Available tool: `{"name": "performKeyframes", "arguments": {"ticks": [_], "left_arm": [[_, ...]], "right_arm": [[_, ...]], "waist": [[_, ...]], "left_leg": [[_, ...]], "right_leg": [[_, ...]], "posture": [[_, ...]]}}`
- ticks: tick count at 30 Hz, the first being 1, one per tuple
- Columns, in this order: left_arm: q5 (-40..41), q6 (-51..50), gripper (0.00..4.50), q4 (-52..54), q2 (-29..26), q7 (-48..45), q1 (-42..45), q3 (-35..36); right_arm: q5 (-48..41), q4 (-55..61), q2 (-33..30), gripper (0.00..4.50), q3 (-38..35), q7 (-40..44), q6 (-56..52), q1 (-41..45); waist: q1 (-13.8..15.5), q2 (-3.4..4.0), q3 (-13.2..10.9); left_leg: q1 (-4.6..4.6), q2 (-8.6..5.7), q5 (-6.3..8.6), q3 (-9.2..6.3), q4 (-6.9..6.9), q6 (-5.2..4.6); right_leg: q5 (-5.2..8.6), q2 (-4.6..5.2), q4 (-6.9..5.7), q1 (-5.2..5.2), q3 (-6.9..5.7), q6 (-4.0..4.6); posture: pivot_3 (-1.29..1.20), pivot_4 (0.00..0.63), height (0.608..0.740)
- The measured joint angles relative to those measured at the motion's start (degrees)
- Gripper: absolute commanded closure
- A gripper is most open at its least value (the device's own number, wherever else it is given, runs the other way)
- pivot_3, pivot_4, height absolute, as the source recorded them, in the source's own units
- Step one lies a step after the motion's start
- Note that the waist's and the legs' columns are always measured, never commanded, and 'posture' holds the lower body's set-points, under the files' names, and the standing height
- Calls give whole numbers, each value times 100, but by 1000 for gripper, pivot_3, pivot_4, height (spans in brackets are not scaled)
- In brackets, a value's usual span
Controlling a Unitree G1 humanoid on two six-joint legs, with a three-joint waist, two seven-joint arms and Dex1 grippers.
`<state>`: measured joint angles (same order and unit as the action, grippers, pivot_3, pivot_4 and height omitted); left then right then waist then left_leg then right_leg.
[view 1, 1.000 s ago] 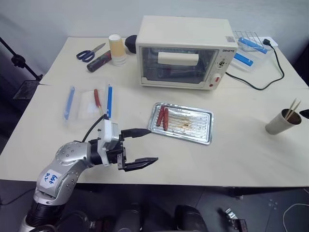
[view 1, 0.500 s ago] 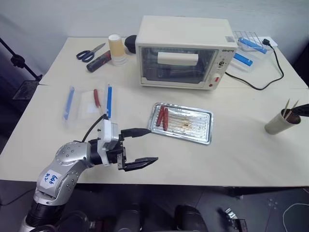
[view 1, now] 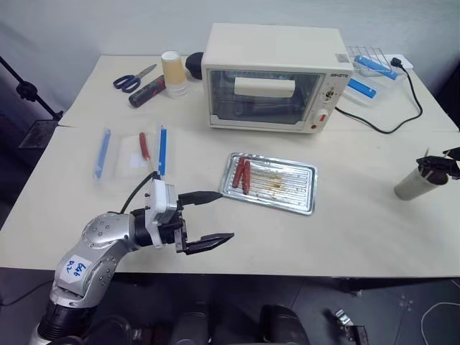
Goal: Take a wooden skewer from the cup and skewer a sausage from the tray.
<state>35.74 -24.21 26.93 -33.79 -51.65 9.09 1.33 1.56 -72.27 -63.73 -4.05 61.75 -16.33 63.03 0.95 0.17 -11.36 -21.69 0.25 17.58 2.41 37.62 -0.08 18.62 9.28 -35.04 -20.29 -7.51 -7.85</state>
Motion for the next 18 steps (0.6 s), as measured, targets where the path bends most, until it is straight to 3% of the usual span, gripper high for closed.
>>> {"name": "performKeyframes", "arguments": {"ticks": [12,15,18], "left_arm": [[0,35,0,9,-1,85,-66,23],[0,59,0,8,-1,86,-65,22],[0,62,0,8,0,87,-65,22]], "right_arm": [[6,0,-125,505,-26,410,-53,87],[50,0,-262,1120,-20,513,-31,85],[70,0,-322,2131,-20,568,-19,85]], "waist": [[-5,0,0],[-5,0,0],[-27,0,0]], "left_leg": [[0,0,0,0,0,0],[0,0,0,0,0,0],[0,0,0,0,0,0]], "right_leg": [[0,0,0,0,0,0],[0,0,0,0,0,0],[0,0,-1,0,0,0]], "posture": [[0,150,740],[0,150,740],[0,150,740]]}}
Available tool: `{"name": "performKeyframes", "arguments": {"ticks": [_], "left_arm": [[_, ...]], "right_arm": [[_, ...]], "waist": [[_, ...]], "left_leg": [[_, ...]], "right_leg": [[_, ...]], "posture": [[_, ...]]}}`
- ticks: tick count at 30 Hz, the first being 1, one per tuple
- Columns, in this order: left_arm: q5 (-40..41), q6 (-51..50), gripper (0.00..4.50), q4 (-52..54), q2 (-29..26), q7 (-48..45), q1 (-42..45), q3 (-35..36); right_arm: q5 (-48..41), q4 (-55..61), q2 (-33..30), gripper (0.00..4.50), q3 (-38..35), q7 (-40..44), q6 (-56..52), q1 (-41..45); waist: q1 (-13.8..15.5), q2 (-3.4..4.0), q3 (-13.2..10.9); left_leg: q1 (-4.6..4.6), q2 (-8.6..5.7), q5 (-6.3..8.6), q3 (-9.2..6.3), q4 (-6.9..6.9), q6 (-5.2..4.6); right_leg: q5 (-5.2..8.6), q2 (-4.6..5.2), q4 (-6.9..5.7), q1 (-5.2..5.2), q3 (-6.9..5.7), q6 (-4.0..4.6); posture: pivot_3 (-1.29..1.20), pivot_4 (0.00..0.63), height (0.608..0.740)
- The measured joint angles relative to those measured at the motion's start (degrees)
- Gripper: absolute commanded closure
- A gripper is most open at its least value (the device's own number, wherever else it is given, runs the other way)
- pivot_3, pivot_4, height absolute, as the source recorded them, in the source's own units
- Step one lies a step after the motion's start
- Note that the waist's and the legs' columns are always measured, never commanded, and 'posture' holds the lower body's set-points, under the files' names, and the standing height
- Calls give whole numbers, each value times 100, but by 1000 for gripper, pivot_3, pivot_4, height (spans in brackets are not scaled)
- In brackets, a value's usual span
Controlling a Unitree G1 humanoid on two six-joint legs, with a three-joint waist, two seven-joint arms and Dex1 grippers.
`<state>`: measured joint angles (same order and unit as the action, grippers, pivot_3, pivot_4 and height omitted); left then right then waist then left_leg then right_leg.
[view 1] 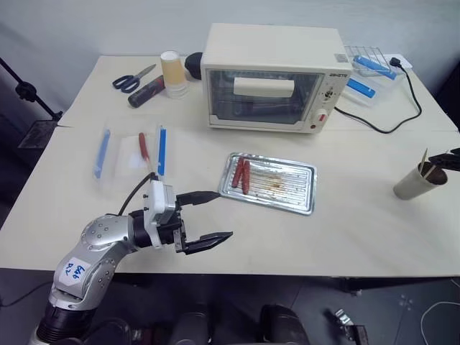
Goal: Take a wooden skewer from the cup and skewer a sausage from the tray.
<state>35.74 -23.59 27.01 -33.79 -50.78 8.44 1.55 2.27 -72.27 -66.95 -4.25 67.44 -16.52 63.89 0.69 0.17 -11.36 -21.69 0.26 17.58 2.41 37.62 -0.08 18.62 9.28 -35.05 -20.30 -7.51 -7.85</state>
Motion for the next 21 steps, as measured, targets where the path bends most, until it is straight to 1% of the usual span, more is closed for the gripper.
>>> {"name": "performKeyframes", "arguments": {"ticks": [3,8,13,21], "left_arm": [[0,2,0,0,0,0,0,-1],[0,2,0,0,0,3,0,-1],[1,2,0,0,1,26,0,-1],[1,2,0,0,2,45,5,-3]], "right_arm": [[1,0,0,3138,0,69,-2,-4],[-3,0,0,3138,-4,67,-23,-24],[-25,-3,14,3138,-85,-109,-97,-58],[-138,-24,295,3138,-262,-422,-127,-76]], "waist": [[-37,0,0],[-70,0,0],[-72,0,0],[-73,0,0]], "left_leg": [[0,0,0,0,-1,0],[0,0,0,-1,0,0],[0,0,0,-1,0,0],[0,0,0,-1,1,0]], "right_leg": [[0,0,-1,0,0,0],[0,0,-2,0,0,0],[0,0,-2,0,0,0],[0,0,-3,0,0,0]], "posture": [[0,150,740],[0,150,740],[0,150,740],[0,150,740]]}}
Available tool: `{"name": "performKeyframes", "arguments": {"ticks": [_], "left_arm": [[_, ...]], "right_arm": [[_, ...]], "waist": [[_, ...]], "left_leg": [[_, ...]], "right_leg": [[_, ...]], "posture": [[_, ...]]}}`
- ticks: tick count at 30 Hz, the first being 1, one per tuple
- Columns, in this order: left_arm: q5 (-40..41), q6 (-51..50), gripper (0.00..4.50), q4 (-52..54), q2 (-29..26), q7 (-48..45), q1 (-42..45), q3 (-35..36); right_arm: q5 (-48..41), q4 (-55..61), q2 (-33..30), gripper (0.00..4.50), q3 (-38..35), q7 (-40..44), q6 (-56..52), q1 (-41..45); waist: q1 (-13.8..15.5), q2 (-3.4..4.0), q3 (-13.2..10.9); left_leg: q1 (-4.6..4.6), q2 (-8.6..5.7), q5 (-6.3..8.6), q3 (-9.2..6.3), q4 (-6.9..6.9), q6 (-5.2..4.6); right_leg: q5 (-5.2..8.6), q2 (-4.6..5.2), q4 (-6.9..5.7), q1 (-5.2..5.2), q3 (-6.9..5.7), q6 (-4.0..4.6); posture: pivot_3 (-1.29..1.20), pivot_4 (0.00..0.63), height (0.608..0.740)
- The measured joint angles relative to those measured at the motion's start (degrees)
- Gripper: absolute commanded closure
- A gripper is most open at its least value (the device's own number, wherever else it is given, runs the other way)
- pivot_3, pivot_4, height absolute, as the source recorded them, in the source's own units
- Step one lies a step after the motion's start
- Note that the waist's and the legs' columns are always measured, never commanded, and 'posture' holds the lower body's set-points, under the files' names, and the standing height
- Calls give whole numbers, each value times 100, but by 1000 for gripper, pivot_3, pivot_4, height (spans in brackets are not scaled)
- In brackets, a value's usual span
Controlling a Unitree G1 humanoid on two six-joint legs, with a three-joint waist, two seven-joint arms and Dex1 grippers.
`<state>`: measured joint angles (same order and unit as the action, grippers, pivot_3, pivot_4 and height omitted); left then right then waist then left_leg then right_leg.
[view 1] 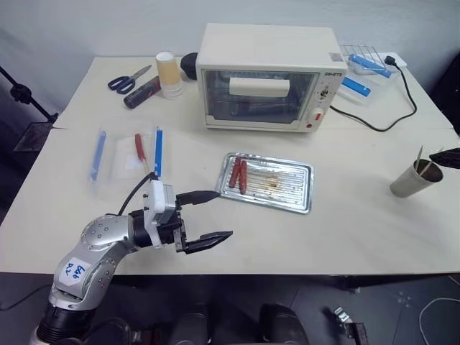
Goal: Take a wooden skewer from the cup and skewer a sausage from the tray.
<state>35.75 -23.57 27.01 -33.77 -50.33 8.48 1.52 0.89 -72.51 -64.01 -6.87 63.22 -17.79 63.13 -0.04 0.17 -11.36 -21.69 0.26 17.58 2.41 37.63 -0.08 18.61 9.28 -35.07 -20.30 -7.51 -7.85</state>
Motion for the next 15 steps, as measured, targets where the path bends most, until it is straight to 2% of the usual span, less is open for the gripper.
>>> {"name": "performKeyframes", "arguments": {"ticks": [5,8,10,15], "left_arm": [[0,0,0,1,1,20,3,-12],[0,0,0,3,0,30,3,-12],[0,0,0,15,0,44,2,-12],[1,0,0,137,0,79,-1,-11]], "right_arm": [[-19,-24,158,3138,-37,-243,26,-69],[-26,-61,161,3742,-45,-358,30,-78],[-44,-90,160,4373,-65,-375,32,-77],[-82,-97,160,4445,-121,-317,2,-77]], "waist": [[3,0,0],[-1,0,0],[-3,0,0],[-1,0,0]], "left_leg": [[-1,-1,0,-1,0,0],[0,0,0,-1,0,0],[0,0,0,0,1,0],[-1,0,0,-1,2,0]], "right_leg": [[0,0,-1,0,0,0],[0,0,-1,0,-1,0],[0,0,-1,0,0,0],[0,1,-1,0,1,0]], "posture": [[0,150,740],[0,150,740],[0,150,740],[0,150,740]]}}
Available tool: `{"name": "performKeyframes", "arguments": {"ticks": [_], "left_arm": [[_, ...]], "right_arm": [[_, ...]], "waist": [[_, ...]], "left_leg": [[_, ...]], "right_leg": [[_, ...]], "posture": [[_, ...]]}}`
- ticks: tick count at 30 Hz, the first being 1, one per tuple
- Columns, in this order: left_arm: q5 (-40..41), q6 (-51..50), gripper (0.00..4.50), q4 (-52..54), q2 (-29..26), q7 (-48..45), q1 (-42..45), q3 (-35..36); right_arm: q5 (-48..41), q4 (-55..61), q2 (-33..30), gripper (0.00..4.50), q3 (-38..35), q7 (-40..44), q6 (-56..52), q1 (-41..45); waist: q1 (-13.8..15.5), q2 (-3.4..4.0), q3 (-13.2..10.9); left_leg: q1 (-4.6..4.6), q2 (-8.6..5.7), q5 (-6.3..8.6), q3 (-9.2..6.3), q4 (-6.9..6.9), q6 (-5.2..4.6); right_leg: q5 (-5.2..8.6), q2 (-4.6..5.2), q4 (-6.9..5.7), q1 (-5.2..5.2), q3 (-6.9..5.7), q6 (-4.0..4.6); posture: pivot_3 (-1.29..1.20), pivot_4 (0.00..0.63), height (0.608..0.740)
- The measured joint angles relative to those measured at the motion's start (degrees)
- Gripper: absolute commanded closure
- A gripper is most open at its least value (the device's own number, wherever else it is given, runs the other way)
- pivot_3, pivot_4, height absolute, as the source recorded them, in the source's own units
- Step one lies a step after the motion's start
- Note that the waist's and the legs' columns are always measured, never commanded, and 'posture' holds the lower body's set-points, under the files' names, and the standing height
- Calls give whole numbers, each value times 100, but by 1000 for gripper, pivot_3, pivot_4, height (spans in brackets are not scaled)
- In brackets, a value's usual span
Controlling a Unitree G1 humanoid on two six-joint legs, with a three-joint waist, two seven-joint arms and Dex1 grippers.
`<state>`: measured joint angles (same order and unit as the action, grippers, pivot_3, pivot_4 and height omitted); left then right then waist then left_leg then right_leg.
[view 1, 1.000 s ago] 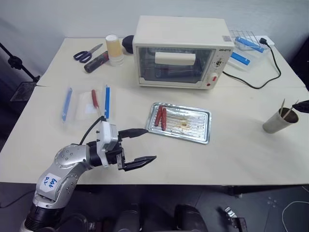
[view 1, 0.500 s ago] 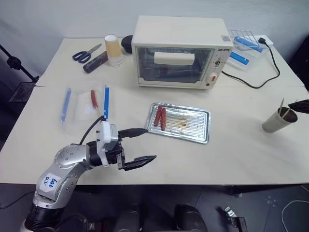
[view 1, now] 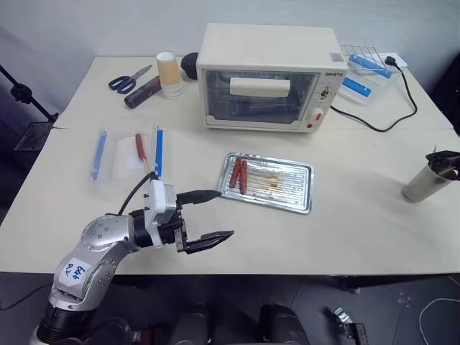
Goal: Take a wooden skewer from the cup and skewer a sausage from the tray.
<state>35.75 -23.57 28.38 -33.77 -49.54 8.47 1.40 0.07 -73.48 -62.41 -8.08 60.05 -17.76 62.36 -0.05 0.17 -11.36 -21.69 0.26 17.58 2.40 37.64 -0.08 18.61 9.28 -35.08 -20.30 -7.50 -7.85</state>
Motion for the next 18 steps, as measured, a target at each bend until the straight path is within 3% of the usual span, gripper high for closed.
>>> {"name": "performKeyframes", "arguments": {"ticks": [10,18], "left_arm": [[-1,16,0,-9,15,1,0,-1],[0,187,0,-282,281,7,120,31]], "right_arm": [[-421,116,-245,4445,-380,391,-520,480],[-963,846,-399,4445,-492,1377,-1631,1374]], "waist": [[4,3,1],[4,4,2]], "left_leg": [[-3,-1,0,1,-1,0],[-10,1,0,6,-2,0]], "right_leg": [[0,0,1,-3,2,0],[0,-1,-4,-18,7,0]], "posture": [[0,150,740],[0,150,740]]}}
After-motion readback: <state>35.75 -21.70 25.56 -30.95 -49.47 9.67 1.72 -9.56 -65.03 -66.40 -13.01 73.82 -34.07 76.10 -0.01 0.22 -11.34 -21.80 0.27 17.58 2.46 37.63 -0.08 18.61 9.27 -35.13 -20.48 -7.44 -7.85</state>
